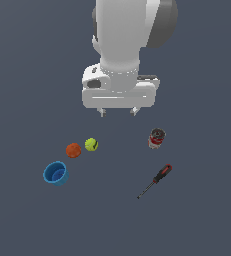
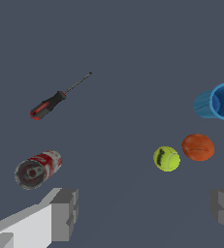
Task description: Pick up a designated object from a clutter of objects.
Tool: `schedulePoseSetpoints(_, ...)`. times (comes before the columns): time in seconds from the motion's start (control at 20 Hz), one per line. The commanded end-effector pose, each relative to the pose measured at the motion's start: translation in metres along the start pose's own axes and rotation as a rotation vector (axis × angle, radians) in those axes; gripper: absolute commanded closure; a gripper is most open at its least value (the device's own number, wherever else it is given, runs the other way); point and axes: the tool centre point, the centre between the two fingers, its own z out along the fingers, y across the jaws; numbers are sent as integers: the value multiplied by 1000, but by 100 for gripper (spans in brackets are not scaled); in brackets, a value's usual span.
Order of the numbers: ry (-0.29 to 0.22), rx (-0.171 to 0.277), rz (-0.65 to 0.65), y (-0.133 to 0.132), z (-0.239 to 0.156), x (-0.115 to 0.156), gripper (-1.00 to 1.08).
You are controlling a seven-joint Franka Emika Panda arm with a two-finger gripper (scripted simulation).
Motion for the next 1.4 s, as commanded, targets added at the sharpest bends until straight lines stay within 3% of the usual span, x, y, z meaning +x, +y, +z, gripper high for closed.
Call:
schedulePoseSetpoints(0.0, 0, 0, 0, 0, 0, 0, -92)
schedulePoseSetpoints(0.55, 29, 10, -23, -32, -12, 3, -92)
schedulePoseSetpoints(1.35, 26, 10, -134, -2, 30, 6, -92)
